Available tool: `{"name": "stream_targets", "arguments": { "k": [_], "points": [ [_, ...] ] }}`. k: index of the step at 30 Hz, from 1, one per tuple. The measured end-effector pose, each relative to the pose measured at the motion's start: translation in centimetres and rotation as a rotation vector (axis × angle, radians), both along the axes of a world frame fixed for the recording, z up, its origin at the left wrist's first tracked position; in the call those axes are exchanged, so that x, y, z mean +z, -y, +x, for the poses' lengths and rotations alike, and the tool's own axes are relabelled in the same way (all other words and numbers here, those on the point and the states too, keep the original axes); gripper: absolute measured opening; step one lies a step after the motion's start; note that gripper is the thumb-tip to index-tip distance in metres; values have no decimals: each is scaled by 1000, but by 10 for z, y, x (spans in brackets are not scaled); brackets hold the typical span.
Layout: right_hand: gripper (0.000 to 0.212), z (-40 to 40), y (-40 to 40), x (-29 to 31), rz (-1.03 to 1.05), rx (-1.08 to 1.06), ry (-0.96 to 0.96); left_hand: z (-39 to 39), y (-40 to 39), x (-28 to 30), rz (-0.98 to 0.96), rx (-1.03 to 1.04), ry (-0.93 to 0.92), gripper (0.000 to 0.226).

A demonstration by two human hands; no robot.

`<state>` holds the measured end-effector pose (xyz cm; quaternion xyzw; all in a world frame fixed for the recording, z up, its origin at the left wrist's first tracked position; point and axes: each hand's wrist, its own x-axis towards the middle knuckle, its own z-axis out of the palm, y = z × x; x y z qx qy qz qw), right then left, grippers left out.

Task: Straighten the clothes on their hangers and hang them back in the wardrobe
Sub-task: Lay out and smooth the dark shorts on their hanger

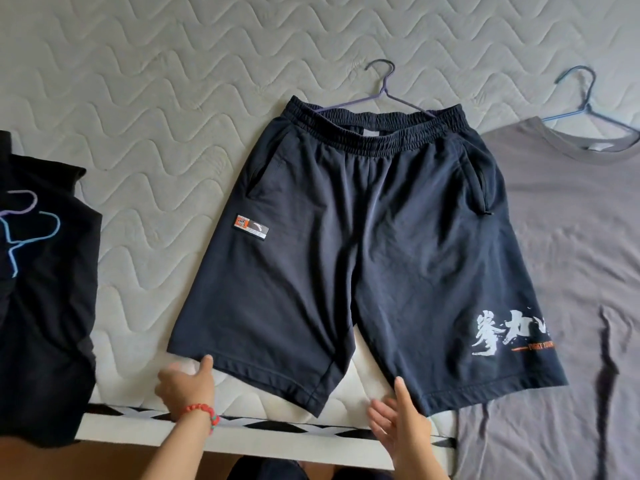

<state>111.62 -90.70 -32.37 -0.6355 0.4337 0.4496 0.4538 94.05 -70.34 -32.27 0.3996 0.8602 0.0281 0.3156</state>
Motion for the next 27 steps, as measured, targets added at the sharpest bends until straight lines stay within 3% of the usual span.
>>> {"name": "stream_targets", "arguments": {
  "k": [2,6,9,11,13,15,21,24,27],
  "points": [
    [38,7,12,3,11,-168,-71,18,35,1,-62,23,37,45],
    [22,18,29,-3,-41,-353,29,63,100,7,-254,-217,332,6],
    [12,19,32,-2,109,-524,-22,95,128,8,-344,-358,409,7],
    [8,11,31,-1,138,-410,-58,105,132,4,-357,-404,375,3],
    [21,2,26,3,54,-105,-18,106,128,1,-356,-402,347,3],
    [28,-2,20,7,50,-67,-32,101,122,1,-364,-420,343,5],
    [23,-13,11,16,6,122,-109,62,108,8,-378,-359,431,12],
    [31,-25,2,24,71,260,-169,45,99,16,-357,-343,483,14],
    [24,-37,-17,38,131,413,-180,25,80,25,-285,-408,472,21]
  ]
}}
